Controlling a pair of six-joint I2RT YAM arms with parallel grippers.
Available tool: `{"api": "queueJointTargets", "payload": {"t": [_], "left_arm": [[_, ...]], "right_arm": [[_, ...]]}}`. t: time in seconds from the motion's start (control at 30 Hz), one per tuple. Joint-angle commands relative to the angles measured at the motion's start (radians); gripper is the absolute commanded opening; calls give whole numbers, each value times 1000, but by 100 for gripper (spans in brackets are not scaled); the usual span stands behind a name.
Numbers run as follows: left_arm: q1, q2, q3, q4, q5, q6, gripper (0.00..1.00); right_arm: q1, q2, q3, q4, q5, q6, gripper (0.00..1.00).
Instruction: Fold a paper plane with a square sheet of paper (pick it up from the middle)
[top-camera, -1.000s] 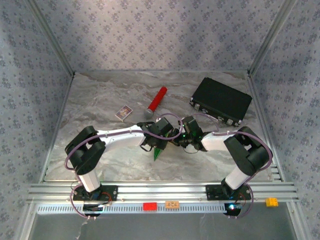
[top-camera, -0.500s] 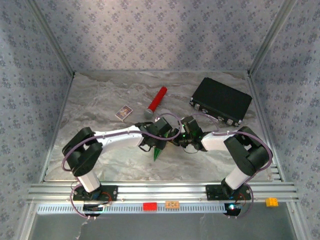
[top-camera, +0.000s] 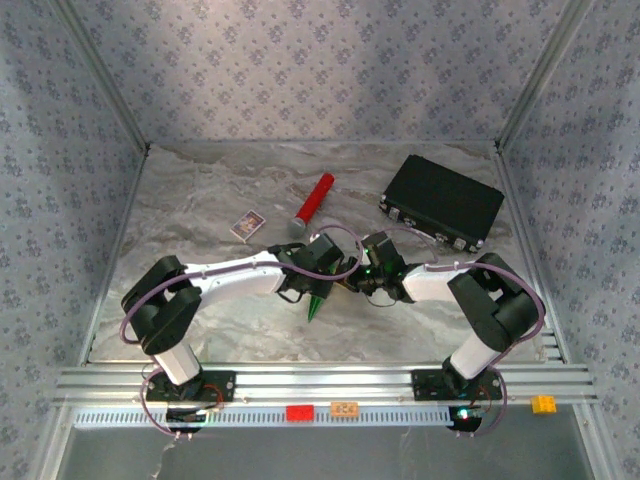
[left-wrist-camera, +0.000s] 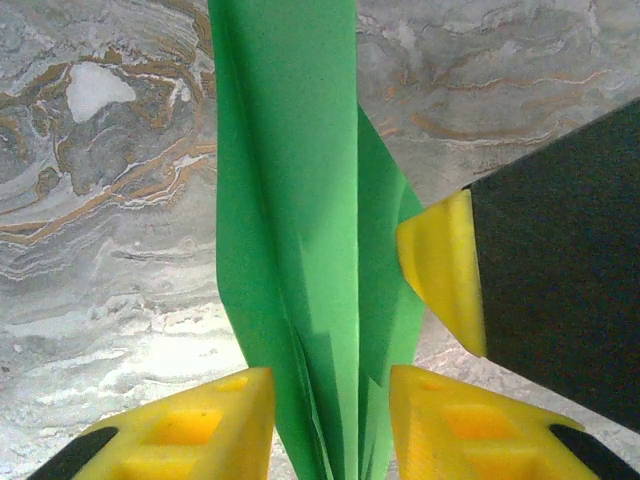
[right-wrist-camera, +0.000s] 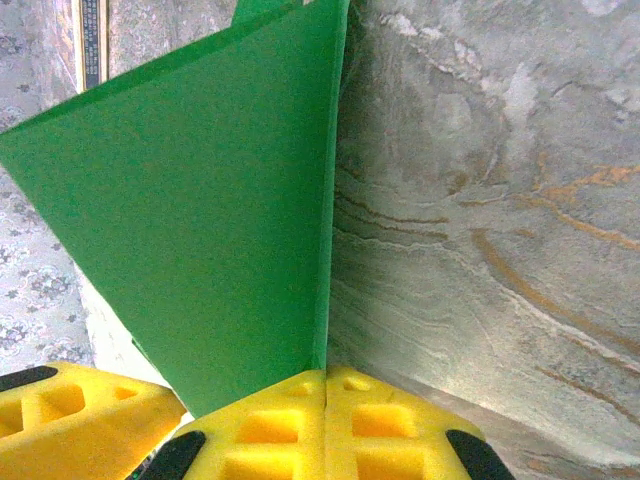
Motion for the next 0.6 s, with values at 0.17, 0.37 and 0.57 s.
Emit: {"api": "queueJointTargets", "payload": {"t": [0.17, 0.37, 0.57], "left_arm": [[-8, -135, -62, 20, 22, -51, 37], [-10, -125, -82, 37, 89, -70, 32], [-16, -78, -79, 55, 101, -67, 31]], "right_arm": [[-4, -15, 22, -35, -6, -13, 6], [-4, -16, 22, -33, -4, -12, 6], [-3, -17, 22, -29, -5, -10, 6]]}}
